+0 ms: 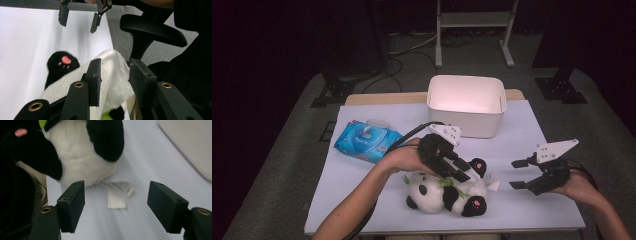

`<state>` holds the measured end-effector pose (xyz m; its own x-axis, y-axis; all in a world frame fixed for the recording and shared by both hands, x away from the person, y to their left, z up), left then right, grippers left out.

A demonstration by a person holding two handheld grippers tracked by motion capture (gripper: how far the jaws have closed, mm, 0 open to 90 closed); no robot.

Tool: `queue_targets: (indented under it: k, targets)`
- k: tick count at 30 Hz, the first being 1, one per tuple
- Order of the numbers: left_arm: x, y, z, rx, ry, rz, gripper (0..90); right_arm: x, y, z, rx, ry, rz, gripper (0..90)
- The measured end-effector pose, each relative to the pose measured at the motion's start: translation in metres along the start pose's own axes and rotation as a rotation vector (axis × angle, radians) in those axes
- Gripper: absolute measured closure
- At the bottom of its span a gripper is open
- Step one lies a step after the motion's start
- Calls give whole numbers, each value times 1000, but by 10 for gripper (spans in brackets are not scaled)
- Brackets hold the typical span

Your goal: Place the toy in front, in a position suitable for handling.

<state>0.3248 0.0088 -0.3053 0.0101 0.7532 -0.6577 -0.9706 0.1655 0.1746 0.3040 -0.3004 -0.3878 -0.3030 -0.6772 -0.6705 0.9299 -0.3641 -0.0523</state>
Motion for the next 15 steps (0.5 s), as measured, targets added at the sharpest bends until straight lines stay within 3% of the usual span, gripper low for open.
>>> queue_targets:
  k: [1,3,8,13,15]
  targets:
    - [0,0,0,0,0,0,621,0,0,0,0,0,0,291]
    - [8,0,8,-24,8,13,621,-23,-2,1,-6,3,43,301]
    - [24,-1,16,-40,10,42,632,-51,-6,-3,-19,-4,118,330]
    - [42,-2,21,-59,7,69,633,-74,-6,-8,-50,-24,187,467]
    - [48,-2,24,-65,7,82,633,-83,-5,-10,-52,-33,211,478]
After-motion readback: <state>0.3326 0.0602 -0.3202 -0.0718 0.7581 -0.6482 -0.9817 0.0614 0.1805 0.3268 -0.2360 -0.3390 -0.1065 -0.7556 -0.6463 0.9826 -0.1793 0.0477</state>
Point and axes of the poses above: each handheld gripper's, and its own axes: z roughly backward along the jaws, x roughly out of its underside, y roughly to its right, the point moved 2 cm from there along -z, roughly forward along the jaws, and after that the axes turned 8 degrees about -y, right-handed, at the moved point
